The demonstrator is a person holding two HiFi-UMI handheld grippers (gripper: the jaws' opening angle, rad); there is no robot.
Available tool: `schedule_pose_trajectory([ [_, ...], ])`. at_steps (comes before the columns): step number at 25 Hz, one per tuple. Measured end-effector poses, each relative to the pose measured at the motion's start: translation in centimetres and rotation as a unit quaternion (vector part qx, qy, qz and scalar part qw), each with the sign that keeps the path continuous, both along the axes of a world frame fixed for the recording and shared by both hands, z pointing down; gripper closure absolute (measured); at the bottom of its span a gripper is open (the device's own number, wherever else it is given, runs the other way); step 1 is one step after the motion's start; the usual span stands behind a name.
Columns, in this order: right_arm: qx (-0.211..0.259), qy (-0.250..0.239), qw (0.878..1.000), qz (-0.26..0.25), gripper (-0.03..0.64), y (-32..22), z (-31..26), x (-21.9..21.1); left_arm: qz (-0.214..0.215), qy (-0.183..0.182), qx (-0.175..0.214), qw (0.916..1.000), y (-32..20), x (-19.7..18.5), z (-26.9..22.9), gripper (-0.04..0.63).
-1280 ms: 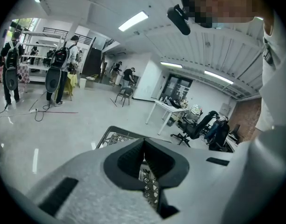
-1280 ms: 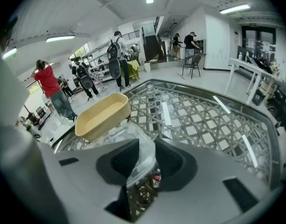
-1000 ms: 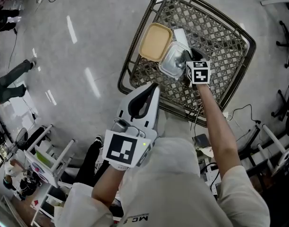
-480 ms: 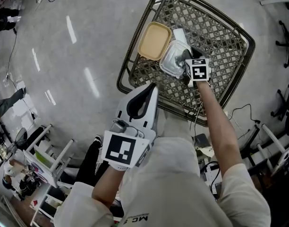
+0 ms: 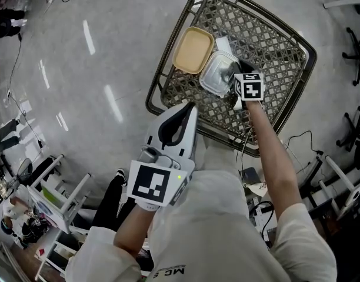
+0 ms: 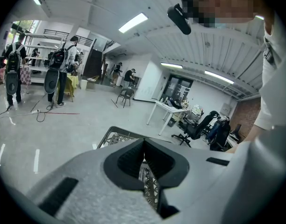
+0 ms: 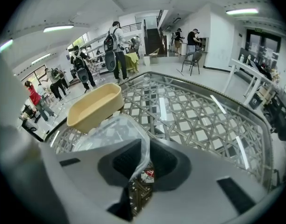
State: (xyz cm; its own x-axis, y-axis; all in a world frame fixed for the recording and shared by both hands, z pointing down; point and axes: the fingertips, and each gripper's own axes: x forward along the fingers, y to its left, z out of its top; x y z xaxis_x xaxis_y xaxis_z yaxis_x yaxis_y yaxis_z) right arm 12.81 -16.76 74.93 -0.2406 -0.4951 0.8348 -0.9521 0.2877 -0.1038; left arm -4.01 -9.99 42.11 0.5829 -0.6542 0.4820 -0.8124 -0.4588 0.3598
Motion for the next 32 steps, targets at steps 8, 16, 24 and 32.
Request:
schedule_pose_trajectory([
  [8,0.034,-0.004,0.999,-0.009,0.544,-0.1,-3.1,-0.1,0.012,-0.002,0.024,0.9996,0.6,-0.1,-0.4,0.571],
  [16,0.078,-0.009,0.997,-0.006,0.544,0.4,-7.8,-0.2,0.014,-0.003,0.041,0.9991,1.8,-0.6,-2.0,0.571],
  [24,0.135,-0.02,0.991,0.005,0.545,1.2,-15.0,-0.5,0.012,-0.001,0.064,0.9979,3.3,-1.3,-4.3,0.571],
  [32,0.202,-0.055,0.977,0.023,0.545,2.2,-22.5,-1.2,-0.001,0.008,0.077,0.997,4.1,-1.8,-5.2,0.571],
])
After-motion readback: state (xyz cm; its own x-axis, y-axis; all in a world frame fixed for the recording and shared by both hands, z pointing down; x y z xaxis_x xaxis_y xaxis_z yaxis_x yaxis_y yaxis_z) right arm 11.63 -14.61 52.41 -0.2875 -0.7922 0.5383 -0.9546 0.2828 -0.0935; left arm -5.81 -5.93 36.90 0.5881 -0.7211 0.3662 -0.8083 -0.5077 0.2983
